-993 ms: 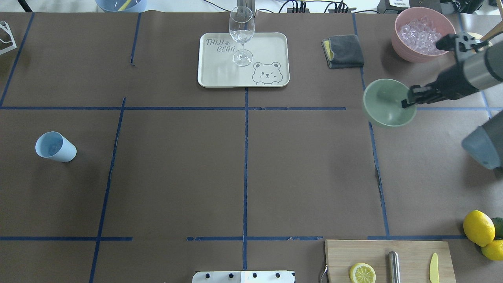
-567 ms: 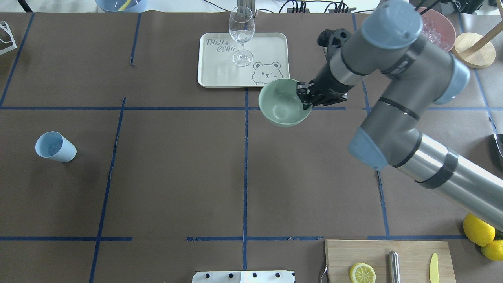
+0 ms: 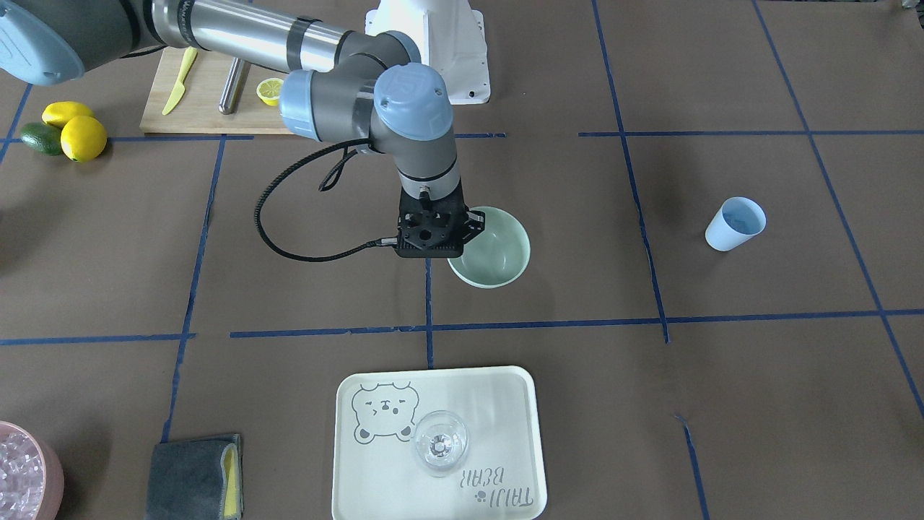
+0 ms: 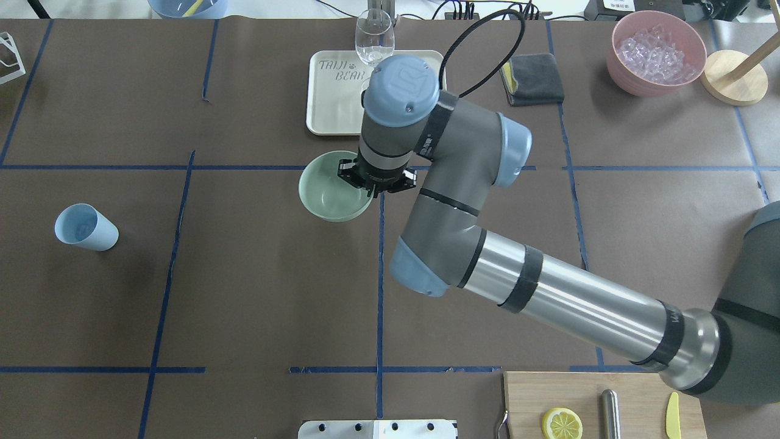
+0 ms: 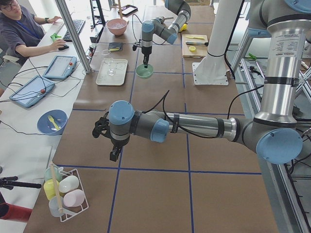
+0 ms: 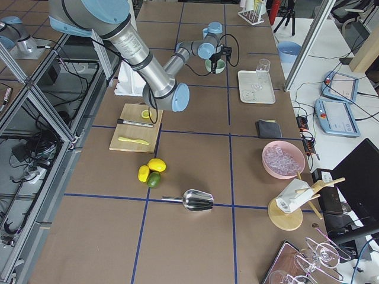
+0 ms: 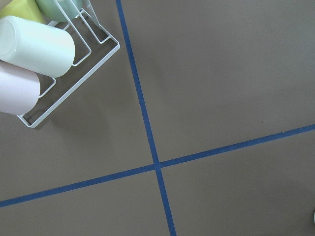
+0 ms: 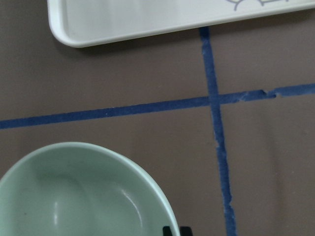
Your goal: Pour ice into bowl
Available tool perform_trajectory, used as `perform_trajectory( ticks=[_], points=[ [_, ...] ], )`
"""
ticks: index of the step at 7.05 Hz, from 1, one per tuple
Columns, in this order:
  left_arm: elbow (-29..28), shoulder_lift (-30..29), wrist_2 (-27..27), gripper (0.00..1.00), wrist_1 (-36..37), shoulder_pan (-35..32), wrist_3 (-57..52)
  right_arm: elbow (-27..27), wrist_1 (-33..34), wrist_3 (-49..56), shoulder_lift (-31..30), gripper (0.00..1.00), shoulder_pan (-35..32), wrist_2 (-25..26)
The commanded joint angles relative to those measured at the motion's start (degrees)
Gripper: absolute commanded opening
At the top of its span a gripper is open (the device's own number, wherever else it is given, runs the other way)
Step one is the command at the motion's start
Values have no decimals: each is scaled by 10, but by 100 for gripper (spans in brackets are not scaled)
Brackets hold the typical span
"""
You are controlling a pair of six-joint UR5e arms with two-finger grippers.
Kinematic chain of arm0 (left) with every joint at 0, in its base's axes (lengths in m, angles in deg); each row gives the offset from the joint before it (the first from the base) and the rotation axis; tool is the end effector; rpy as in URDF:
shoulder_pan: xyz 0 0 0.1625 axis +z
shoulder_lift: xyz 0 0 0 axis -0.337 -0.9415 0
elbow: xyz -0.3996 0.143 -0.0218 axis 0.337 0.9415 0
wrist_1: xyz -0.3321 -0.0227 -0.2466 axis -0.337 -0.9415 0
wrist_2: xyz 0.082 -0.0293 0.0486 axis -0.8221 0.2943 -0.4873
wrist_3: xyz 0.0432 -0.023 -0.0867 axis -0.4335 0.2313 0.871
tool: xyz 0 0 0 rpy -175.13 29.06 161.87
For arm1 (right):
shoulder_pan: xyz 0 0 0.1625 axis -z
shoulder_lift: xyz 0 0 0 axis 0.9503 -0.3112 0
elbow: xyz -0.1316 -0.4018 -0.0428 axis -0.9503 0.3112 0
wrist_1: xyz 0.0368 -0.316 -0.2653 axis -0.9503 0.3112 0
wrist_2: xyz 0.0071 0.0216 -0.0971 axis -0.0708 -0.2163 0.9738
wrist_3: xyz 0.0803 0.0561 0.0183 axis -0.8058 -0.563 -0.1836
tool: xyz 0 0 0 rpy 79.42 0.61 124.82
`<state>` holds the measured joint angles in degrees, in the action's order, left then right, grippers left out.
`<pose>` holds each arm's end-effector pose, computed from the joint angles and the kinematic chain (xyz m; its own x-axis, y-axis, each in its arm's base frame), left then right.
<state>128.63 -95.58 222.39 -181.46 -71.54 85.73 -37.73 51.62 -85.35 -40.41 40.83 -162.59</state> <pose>-0.0724 -0.5239 0.5885 0.6928 0.2394 -0.6802 -0.0144 0.9477 0.3189 -0.6223 -0.4926 0.1394 0.6126 0.1176 0.7816 -0.1449 0.9888 -0.0352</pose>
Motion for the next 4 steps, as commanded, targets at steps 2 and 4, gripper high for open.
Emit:
perform_trajectory(
  ticks=[2,4],
  points=[
    [-1,0,0,100,0,1,0,52,-28,-36,23,0,40,9],
    [-1,0,0,100,1,2,1,48,-30,-41,20,30,43,7]
  ],
)
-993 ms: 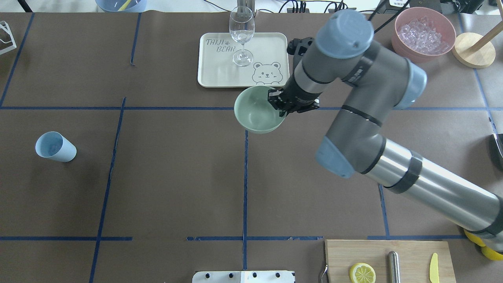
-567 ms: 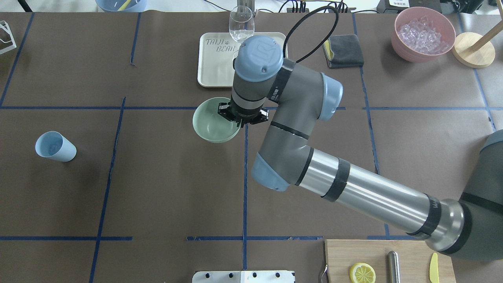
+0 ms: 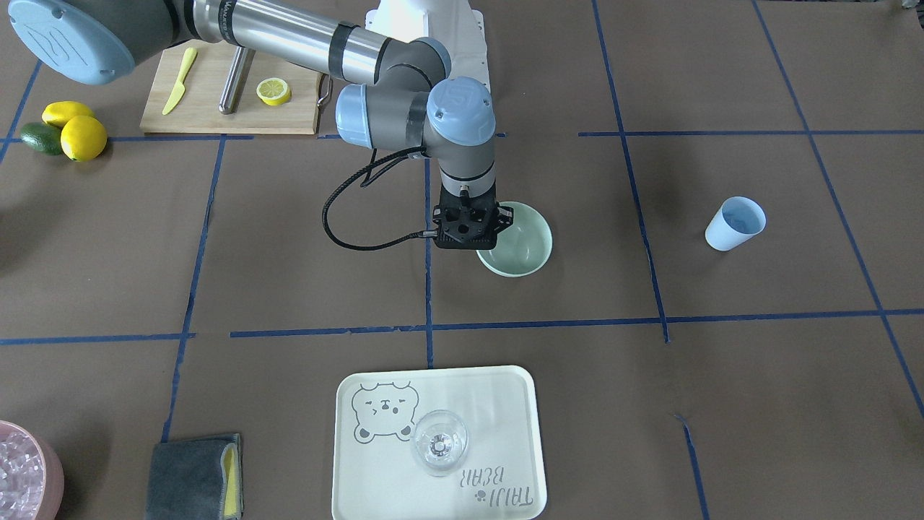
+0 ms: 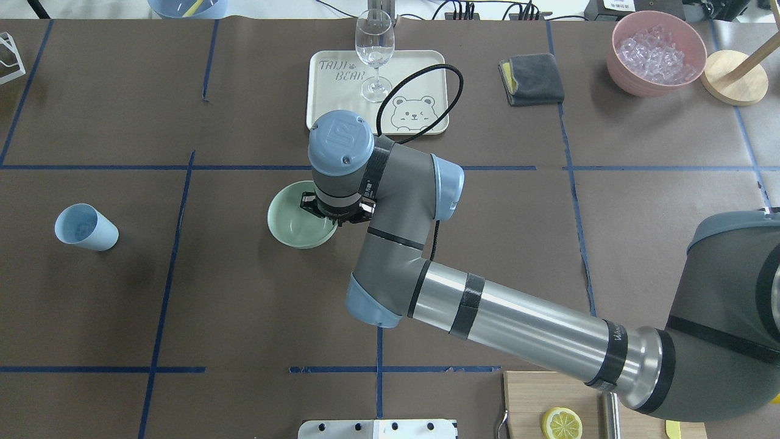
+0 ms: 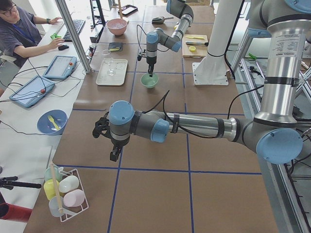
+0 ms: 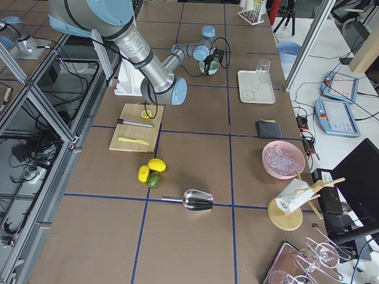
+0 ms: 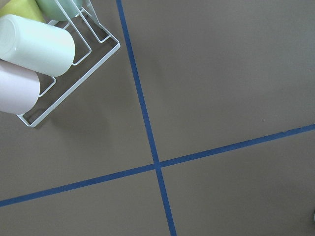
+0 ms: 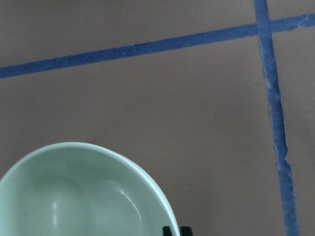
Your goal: Pour ice into bowl
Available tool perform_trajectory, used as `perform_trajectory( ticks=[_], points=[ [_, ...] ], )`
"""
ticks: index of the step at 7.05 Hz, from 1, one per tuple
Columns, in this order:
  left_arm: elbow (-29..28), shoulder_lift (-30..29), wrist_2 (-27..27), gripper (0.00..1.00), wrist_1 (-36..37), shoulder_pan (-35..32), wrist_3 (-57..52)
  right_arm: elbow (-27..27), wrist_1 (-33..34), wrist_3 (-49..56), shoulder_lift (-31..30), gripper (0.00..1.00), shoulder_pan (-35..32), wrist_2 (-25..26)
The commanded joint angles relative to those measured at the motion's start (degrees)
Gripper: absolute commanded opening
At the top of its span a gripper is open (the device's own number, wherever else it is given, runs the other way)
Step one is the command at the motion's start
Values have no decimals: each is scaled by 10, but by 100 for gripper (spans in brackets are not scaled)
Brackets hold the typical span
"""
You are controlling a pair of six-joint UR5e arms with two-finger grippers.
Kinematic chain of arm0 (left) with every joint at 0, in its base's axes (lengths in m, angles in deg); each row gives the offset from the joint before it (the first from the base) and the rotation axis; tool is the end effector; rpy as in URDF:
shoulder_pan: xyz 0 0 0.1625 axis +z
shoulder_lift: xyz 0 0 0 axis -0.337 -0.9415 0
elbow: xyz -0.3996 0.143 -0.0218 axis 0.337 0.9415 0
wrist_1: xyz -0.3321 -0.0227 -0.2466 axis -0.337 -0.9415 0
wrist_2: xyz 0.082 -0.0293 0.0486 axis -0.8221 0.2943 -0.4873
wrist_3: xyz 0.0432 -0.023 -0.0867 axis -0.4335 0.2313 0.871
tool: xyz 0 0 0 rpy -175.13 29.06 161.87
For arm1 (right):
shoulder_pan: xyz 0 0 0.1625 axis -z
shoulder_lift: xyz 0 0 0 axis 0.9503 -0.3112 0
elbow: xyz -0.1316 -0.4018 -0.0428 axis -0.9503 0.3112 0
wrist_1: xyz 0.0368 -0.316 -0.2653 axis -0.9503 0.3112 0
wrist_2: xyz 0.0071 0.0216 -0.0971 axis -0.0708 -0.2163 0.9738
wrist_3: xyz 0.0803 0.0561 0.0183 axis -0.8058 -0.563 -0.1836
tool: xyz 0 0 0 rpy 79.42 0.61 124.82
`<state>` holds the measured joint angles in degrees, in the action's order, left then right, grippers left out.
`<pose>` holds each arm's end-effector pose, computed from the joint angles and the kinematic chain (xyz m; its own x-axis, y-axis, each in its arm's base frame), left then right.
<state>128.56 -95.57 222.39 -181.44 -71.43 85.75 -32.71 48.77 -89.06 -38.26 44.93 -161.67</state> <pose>-0.0714 -0.5239 0.5892 0.6923 0.2392 -0.6808 -0.0159 0.9483 0.3170 -0.6744 -0.4579 0.1419 0.6157 0.1381 0.7758 -0.1261 0.9891 -0.0760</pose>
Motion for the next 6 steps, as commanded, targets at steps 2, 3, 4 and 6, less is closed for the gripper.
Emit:
perform_trajectory(
  ticks=[2,3,4,6],
  points=[
    [1,-1,0,100,-1,2,0,-7,-25,-8,-16,100,3,-2],
    [17,-2,-2,100,-26,18,8,-31,-20,-8,-25,100,0,-4],
    [36,6,-3,100,-101,22,80,-73,-8,-7,-48,100,-10,-13],
    [62,86,-20,100,-348,96,298,-209,116,22,-103,100,-48,-26]
  ],
)
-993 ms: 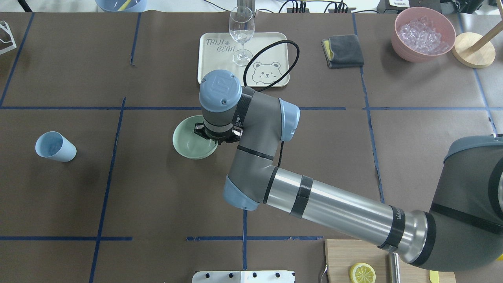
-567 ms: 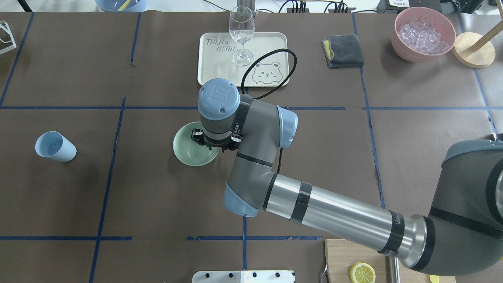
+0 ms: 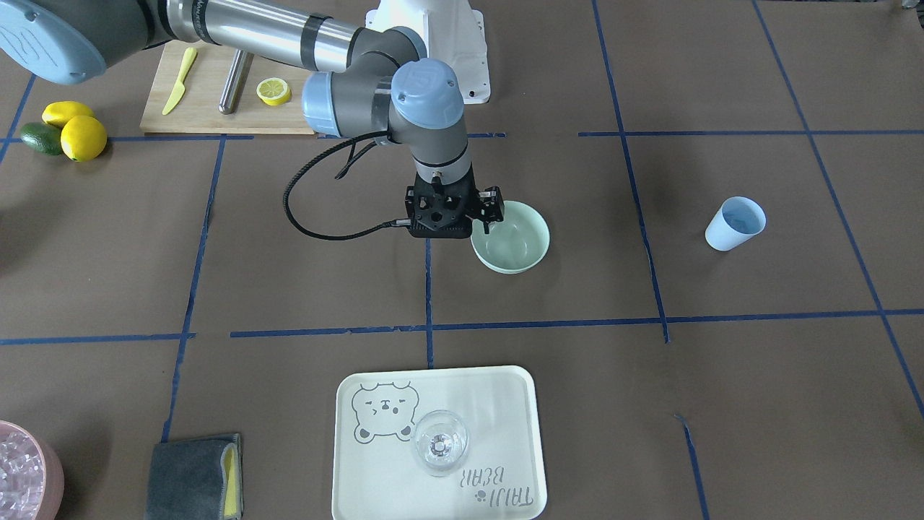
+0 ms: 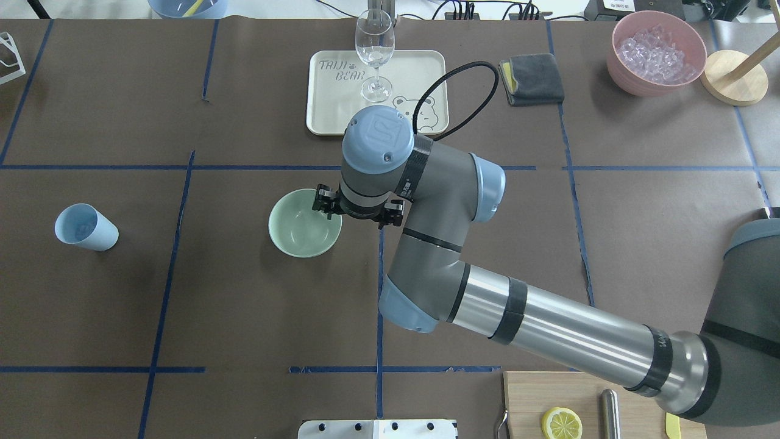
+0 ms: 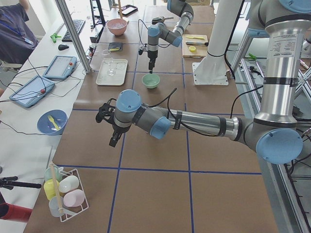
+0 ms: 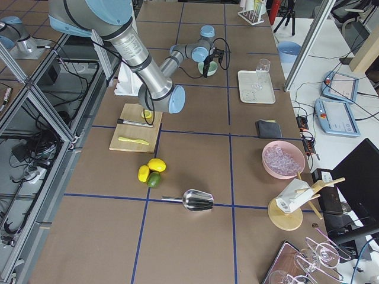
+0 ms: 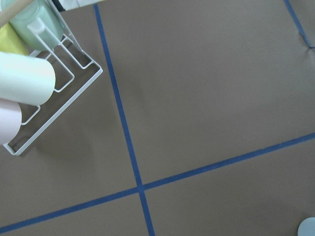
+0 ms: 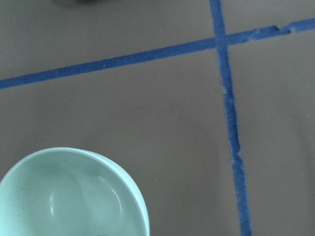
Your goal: Pour ice into bowl
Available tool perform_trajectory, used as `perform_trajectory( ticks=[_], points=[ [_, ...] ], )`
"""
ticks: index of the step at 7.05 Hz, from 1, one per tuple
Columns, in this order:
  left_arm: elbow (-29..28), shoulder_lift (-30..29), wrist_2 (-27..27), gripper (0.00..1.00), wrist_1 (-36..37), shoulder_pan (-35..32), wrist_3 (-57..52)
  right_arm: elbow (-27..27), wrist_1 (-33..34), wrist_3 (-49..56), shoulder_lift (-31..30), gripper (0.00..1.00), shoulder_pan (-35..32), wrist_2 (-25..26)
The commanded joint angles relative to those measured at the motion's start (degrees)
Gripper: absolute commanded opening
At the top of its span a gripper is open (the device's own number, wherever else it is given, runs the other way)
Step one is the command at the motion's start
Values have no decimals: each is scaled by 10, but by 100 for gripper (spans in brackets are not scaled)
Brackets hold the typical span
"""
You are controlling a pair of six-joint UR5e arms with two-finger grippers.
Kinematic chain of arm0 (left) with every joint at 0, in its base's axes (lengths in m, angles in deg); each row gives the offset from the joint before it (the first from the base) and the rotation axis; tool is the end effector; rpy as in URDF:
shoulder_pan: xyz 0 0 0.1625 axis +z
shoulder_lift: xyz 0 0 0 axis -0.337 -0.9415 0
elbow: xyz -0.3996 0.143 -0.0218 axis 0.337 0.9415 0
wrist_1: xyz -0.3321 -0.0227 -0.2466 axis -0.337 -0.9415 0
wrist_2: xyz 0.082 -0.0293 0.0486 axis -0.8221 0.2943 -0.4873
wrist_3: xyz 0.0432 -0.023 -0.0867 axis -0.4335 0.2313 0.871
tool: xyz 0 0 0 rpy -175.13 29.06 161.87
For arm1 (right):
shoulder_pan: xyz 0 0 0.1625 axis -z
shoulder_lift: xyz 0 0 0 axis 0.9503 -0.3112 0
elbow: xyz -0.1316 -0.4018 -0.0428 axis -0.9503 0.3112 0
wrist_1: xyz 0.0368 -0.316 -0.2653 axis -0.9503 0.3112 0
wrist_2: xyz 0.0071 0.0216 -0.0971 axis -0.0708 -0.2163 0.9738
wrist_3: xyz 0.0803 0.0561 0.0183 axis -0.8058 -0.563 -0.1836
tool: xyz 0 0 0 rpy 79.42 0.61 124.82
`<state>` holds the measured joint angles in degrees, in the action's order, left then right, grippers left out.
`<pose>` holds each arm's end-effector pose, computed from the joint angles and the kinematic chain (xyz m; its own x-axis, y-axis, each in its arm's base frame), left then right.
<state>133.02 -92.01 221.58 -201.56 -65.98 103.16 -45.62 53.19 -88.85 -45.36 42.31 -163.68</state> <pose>-0.0238 -0.5079 0.5405 0.6576 0.2720 -0.7026 0.1086 0.8886 0.4457 -0.6042 -0.4570 0.1499 0.5881 0.1527 0.7942 -0.1401 0.9864 -0.0858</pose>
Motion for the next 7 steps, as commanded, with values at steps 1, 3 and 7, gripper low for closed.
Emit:
perform_trajectory(
  ticks=[1,3,7],
  points=[
    [41,110,-72,100,-280,94,214,-135,137,82,-57,100,-47,-21],
    [138,187,-229,100,-326,242,351,-216,168,205,-150,100,-119,-73],
    [187,259,-583,100,-326,540,581,-259,164,370,-262,100,-210,-114]
  ],
)
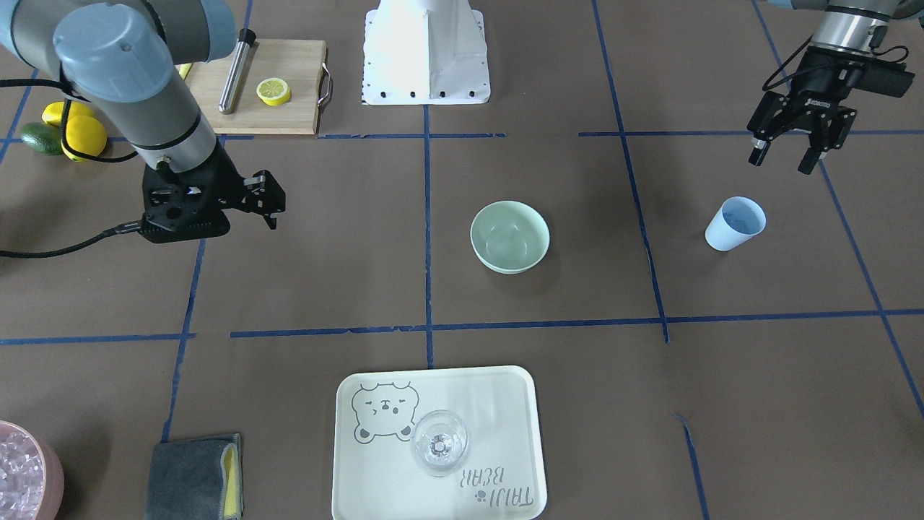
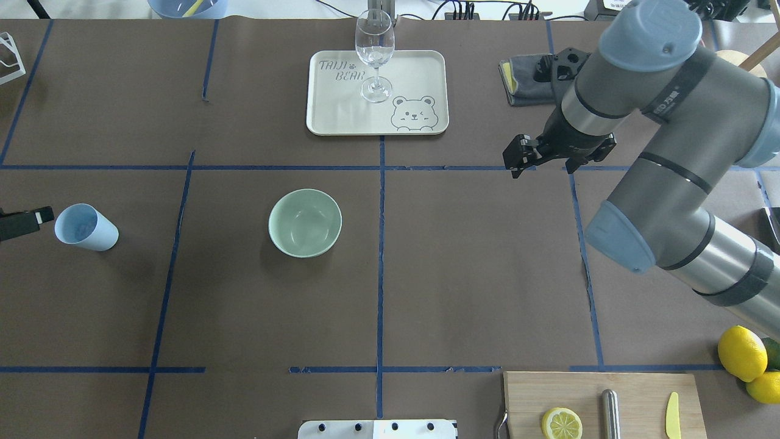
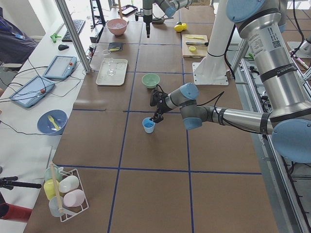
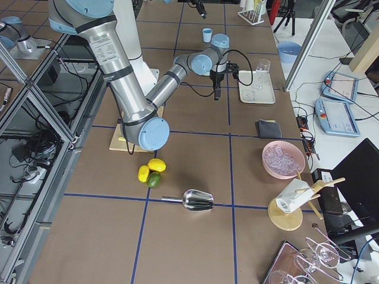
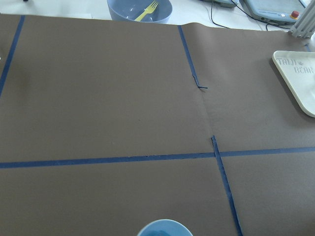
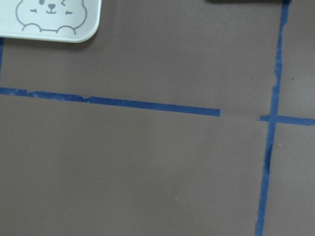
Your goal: Pour ice into bowl
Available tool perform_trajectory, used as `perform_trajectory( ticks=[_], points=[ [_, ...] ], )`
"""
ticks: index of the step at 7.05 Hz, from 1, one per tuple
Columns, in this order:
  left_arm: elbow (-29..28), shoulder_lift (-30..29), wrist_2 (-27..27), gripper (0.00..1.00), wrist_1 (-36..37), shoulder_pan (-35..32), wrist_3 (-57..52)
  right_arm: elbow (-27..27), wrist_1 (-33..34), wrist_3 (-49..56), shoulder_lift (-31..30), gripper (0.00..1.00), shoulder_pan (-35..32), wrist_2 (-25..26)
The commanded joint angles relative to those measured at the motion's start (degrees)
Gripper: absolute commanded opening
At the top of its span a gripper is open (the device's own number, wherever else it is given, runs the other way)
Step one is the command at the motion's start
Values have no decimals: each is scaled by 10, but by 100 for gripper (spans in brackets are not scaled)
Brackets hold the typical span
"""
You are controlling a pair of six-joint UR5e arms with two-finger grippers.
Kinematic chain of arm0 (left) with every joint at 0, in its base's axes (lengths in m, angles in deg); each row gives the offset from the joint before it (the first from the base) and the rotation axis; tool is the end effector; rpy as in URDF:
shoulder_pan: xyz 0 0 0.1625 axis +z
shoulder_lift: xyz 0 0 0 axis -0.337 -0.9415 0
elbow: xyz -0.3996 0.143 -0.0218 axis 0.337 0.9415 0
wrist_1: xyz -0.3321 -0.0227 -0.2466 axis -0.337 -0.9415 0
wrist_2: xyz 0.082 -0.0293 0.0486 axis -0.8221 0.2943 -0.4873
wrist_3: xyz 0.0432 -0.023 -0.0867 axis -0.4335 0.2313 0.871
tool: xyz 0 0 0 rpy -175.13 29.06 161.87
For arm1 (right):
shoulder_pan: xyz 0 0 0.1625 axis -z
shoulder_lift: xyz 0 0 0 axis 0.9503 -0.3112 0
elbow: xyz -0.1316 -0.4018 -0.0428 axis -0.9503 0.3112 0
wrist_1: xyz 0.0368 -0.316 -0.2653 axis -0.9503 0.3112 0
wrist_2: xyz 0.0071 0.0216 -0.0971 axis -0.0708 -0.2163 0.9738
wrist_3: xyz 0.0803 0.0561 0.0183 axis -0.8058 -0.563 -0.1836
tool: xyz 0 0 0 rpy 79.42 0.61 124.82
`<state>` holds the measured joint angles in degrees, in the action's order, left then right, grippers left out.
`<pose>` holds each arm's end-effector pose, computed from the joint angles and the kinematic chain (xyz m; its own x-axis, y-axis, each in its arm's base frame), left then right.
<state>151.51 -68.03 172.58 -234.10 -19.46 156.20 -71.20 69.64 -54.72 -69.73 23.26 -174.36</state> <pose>0.1804 -0.3262 0.4967 0.5648 0.0313 -0.8247 0.4926 0.7890 0.3672 -0.3344 -0.5044 0.2848 0.7047 -0.1012 0.7023 0.0473 0.9943 0.0958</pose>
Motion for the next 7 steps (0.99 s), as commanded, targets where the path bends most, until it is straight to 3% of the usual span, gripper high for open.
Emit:
perform_trajectory(
  ticks=[1,2,5,7],
  points=[
    [-9,22,-206,100,2,173,105,-2,-1,29,-18,100,-23,-7],
    [-39,19,-270,100,2,207,125,-3,-1,29,-18,100,-25,-9],
    [-110,-15,-397,100,2,256,126,-3,-1,28,-18,100,-30,-22],
    [-146,-49,-440,100,3,276,126,-3,-1,28,-18,100,-35,-27]
  ],
)
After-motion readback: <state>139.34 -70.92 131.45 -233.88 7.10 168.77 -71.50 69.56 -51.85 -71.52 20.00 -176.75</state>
